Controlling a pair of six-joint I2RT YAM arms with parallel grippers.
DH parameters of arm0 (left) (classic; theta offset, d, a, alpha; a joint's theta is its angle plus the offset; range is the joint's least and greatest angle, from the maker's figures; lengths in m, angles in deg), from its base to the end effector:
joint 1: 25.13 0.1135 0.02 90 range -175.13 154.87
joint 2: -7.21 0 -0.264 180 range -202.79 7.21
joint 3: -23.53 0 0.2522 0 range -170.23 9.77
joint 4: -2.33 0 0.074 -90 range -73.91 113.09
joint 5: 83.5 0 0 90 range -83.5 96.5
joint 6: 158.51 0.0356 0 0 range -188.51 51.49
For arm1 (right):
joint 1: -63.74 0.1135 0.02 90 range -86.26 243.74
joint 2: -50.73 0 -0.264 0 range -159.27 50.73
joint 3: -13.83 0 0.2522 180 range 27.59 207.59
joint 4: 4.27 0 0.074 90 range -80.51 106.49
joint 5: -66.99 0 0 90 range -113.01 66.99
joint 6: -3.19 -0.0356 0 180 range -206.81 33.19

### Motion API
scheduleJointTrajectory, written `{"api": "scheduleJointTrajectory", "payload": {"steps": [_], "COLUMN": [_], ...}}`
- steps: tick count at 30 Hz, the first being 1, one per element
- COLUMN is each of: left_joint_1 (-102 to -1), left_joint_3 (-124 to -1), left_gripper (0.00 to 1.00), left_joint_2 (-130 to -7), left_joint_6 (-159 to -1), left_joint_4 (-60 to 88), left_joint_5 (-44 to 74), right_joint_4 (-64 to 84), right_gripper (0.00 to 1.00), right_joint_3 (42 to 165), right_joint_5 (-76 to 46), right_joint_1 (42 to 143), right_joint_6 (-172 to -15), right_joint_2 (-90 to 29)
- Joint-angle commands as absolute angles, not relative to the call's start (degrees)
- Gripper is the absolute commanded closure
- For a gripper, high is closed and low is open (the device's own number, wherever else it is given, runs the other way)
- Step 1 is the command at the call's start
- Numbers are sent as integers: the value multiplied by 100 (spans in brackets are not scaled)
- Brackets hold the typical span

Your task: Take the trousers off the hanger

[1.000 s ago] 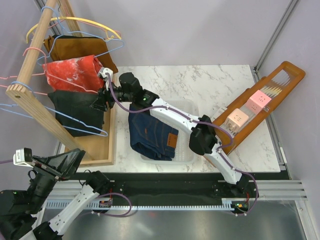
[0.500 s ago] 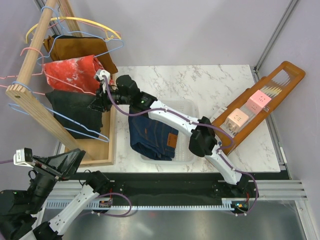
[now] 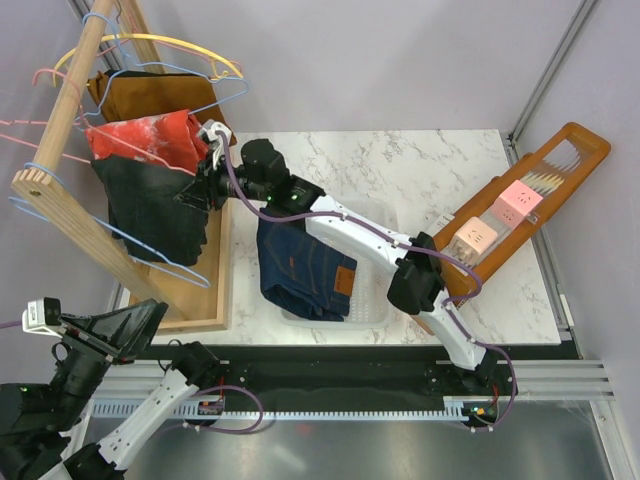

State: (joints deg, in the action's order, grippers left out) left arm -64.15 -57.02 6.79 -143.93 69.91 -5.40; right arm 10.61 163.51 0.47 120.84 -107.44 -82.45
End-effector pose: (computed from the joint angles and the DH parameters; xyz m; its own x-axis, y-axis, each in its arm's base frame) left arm -0.0688 0.0652 0.3876 -0.4024 -0.8928 -0.2024 0.2791 0.0909 -0.9560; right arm 0.2863 0.4687 0.3807 -0.3332 0.0799 -0.9395 -0.9286 0.1449 0.3416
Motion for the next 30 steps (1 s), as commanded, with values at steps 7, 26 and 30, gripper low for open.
{"api": "scheduleJointTrajectory", "payload": {"steps": [7, 26, 30], "left_joint_1": [-6441, -6433, -6424], "left_joint_3": [-5791, -6696, -6635], "left_gripper": [44, 51, 52], "left_joint_2": [555, -1141, -1369], "left_joint_6": [-14261, -12916, -12837], "left_joint_4": [6444, 5468, 5135], "left_joint_5": [-326, 1766, 2161], "right_joint_4": [-106, 413, 780], "right_gripper": [100, 100, 100], "right_joint_3": [16278, 14098, 13624], "right_joint_5": [169, 660, 714], "right_joint_1": [11885, 11595, 11560], "right_joint_6": [-11274, -11125, -10818], "right_joint_2": [-6793, -5105, -4649]}}
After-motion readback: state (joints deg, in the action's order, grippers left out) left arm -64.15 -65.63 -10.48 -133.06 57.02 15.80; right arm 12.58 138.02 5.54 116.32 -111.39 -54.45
